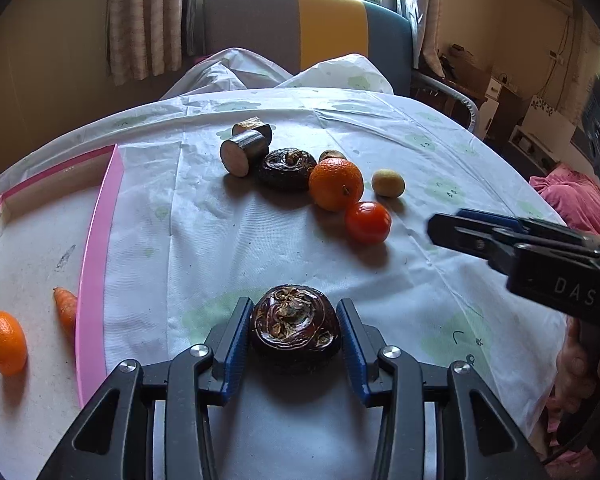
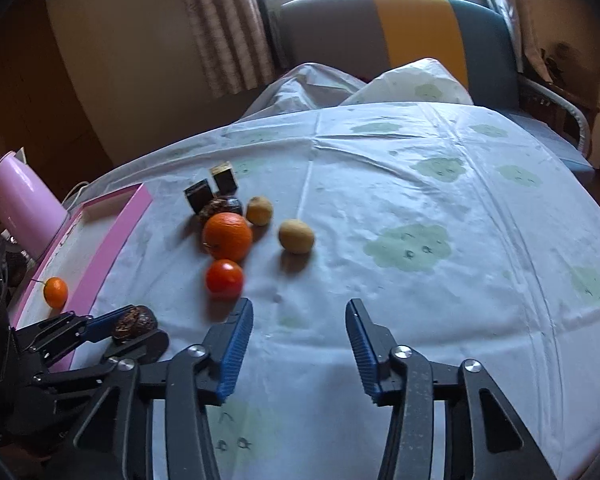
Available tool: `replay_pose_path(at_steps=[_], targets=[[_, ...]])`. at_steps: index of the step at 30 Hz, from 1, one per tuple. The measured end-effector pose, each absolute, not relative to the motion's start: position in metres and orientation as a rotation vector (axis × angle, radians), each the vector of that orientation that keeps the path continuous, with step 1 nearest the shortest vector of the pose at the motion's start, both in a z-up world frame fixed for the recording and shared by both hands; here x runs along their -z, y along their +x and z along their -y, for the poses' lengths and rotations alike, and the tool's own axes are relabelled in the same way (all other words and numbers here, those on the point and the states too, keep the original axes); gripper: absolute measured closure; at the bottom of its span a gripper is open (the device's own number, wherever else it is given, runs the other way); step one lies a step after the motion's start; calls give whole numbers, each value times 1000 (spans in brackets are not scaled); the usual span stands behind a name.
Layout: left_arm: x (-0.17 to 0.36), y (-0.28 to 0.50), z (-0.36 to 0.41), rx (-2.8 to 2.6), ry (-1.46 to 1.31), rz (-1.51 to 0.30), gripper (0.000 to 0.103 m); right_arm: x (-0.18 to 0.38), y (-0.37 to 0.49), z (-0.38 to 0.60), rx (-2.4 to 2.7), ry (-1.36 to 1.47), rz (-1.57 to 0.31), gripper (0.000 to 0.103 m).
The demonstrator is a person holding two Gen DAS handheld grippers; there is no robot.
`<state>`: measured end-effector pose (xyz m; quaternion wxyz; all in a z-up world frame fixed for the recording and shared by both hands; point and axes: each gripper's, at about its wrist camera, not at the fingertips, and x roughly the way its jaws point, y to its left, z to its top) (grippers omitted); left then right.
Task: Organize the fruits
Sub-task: 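Place the dark round fruit in the tray with the left tool while the right tool grasps the tomato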
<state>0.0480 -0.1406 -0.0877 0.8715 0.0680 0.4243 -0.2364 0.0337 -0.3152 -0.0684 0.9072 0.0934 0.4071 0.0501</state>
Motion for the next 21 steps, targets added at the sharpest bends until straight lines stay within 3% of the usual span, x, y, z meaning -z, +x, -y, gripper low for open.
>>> replay_pose_path(at_steps=[8,10,11,21], targets=[[90,48,138,504,115,-879,60,80,69,278,-193,122,-878,60],[89,49,137,507,115,-884,60,89,74,275,-188,104,-897,74],[88,49,137,507,108,-889,60,90,74,275,-189,101,-886,75],[52,40,115,536,0,-881,60,95,72,275,-167,83,-876,75]])
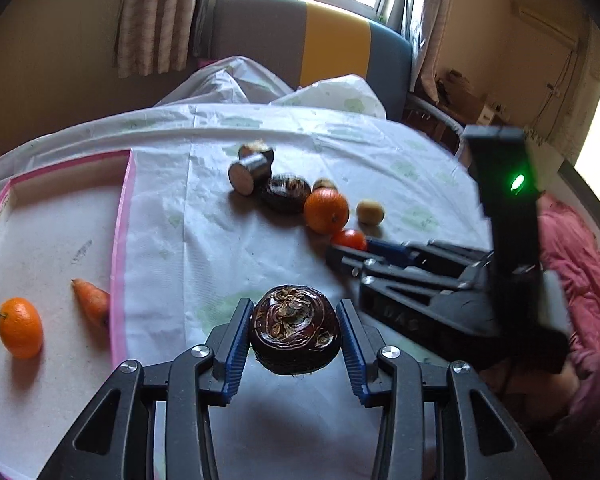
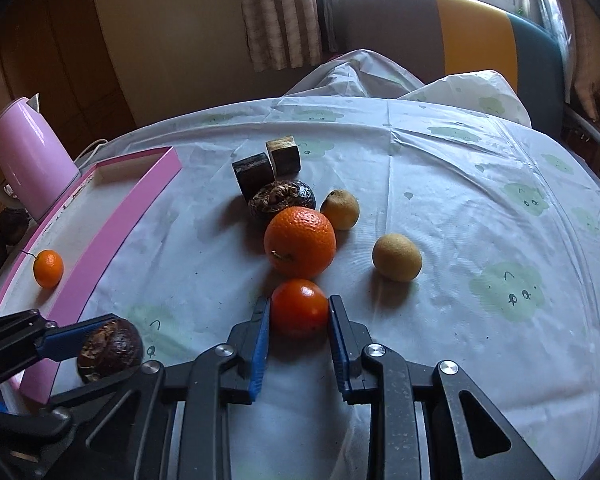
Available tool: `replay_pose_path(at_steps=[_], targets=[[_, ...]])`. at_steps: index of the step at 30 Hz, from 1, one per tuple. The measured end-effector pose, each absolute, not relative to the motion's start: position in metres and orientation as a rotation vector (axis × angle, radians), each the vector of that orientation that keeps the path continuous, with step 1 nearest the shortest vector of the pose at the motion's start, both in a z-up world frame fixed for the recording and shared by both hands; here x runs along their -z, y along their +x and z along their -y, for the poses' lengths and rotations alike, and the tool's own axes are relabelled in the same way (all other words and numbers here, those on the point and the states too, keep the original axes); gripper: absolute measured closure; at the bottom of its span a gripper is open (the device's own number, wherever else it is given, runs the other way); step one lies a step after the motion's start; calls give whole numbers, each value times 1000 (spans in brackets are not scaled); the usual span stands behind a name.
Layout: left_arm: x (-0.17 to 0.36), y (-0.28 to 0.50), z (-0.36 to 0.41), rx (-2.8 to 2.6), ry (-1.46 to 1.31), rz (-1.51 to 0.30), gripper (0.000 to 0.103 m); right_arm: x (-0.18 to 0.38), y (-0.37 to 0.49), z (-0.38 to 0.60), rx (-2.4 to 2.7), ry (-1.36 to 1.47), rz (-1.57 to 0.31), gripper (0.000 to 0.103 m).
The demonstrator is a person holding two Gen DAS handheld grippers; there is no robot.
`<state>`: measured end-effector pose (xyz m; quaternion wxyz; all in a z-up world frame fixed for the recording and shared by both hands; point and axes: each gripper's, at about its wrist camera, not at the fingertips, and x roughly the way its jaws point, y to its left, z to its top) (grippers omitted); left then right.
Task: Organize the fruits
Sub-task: 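Place the dark round fruit in the tray with the left tool while the right tool grasps the tomato, then carry the red tomato into the tray and open the right tool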
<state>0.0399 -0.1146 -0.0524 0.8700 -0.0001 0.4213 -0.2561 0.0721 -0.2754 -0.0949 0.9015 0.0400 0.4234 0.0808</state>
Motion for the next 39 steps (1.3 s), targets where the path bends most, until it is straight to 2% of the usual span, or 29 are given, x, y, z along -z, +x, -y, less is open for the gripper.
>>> replay_pose_path(at_steps=[7,15,17,20,39], targets=[[15,63,63,399,-60,-828,60,96,72,274,-166,80,-875,75],[35,125,-12,153,-125,-921,60,96,72,274,-167,81,-874,75],[40,130,-25,124,-164,-939,53,96,72,274,-167,79,-874,75],[38,123,-32,110,-185,-923,43,96,72,274,-167,80,-874,75],[26,47,-29,39,-86,-858,43,85,59,257,-154,30,-893,75]])
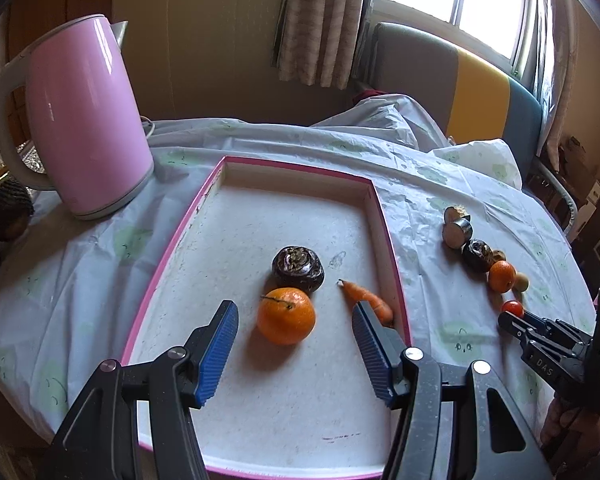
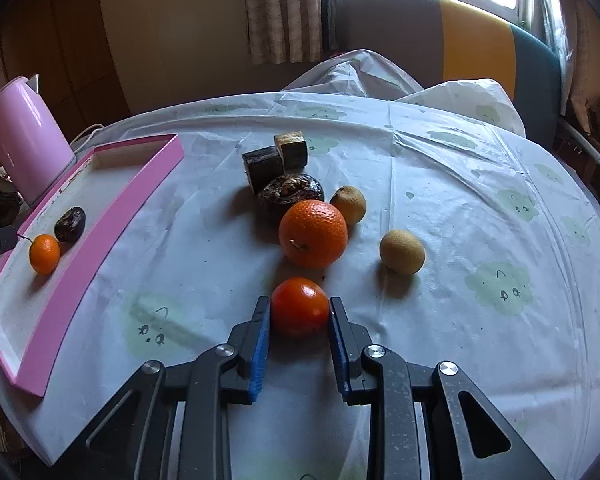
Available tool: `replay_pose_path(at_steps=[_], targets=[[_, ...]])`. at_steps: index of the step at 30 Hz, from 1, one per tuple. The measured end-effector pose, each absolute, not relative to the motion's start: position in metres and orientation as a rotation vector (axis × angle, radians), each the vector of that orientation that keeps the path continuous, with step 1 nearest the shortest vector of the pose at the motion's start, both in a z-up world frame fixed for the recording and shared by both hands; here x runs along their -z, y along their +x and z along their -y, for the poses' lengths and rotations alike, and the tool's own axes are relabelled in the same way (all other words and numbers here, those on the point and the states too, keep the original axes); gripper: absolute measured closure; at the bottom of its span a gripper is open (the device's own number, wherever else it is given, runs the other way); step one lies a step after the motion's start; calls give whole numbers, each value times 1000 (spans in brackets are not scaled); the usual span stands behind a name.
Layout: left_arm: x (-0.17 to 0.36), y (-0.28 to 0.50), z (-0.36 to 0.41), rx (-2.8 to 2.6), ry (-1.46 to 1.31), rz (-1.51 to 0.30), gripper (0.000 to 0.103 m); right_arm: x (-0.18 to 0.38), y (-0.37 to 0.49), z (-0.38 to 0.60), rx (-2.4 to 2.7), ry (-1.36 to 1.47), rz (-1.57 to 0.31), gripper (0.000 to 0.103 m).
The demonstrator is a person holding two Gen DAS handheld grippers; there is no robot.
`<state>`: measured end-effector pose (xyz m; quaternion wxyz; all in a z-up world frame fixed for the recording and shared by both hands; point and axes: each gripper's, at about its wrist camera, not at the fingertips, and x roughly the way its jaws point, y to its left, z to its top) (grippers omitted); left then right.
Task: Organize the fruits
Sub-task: 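Carry the red tomato into the tray and open the right tool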
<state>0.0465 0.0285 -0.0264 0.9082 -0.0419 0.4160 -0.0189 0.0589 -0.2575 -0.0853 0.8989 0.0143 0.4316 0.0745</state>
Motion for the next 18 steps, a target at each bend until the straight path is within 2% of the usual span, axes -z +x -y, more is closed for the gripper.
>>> replay_pose_path(at_steps=[18], targets=[[25,27,-53,-4,-101,-832,43,34,30,145,-505,-17,-820,75]])
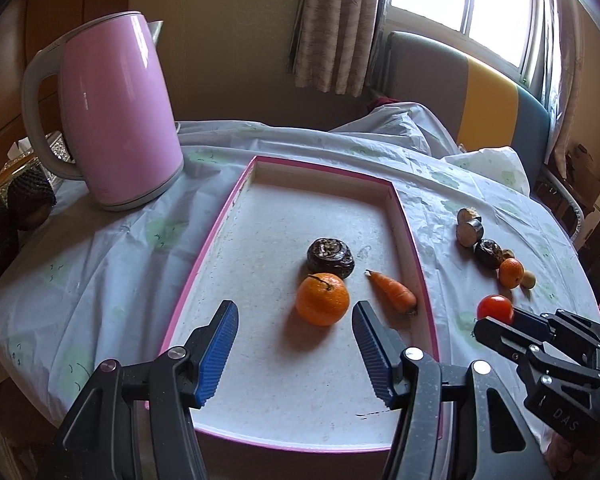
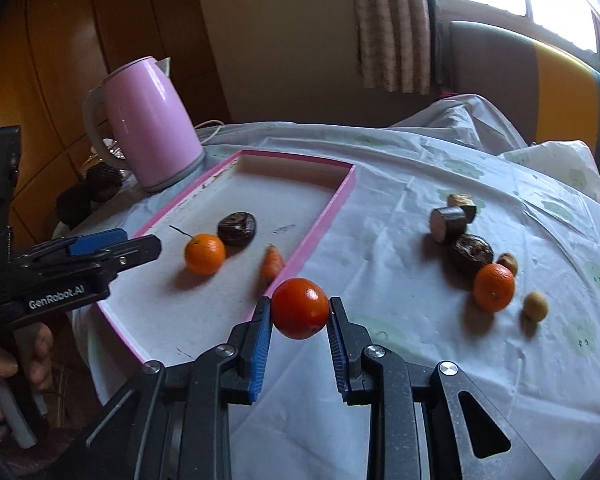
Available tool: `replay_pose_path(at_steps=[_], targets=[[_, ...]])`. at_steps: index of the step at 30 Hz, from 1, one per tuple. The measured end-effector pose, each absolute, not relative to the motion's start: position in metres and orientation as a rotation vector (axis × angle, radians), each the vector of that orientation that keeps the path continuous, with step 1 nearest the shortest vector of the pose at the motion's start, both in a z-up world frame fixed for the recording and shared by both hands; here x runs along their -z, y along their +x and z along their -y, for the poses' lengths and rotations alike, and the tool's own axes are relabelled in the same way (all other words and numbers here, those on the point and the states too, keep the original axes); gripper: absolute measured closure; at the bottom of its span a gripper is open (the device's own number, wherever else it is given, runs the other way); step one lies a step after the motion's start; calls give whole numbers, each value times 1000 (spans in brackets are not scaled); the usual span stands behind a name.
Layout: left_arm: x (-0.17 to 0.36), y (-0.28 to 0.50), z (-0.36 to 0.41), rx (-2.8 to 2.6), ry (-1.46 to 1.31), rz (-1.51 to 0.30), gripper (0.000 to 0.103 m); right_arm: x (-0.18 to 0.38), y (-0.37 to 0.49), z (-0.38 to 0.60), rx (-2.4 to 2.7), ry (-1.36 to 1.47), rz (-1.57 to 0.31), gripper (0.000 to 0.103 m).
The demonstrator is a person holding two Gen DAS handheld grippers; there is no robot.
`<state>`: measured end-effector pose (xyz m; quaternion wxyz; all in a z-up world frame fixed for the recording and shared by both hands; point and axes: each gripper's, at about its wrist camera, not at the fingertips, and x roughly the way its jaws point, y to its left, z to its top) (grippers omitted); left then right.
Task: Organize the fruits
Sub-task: 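Carry the red tomato into the tray and open the right tool, then grasp the small yellow fruit with the right tool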
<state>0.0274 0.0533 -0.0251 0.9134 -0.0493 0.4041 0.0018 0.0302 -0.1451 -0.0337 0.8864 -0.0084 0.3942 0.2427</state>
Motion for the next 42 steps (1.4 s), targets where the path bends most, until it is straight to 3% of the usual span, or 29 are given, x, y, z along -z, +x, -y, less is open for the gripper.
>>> replay_pose_path(at_steps=[11,13,15,18,25,33,42], targets=[[26,23,-70,-31,-131,-828,43,40,47,97,-585,-69,-851,74],[26,23,-70,-30,-134,-830,43,42,51,94,-585,-57,-856,70],[27,23,-72,-33,-137,-833,43,44,53,93,-577,-41,-855,59],[26,23,-72,-35,-134,-830,43,43,49,93,-569,-34,-848,59],[26,21,-66,-20,-122,-830,43,39,39,120,-483,-2,-821,58],[22,17,-47,18,-75,-821,43,38,30,160,-358,35,-798,49],[23,16,-26,63,-22,-823,43,43,26,206,-237,74,-797,47]])
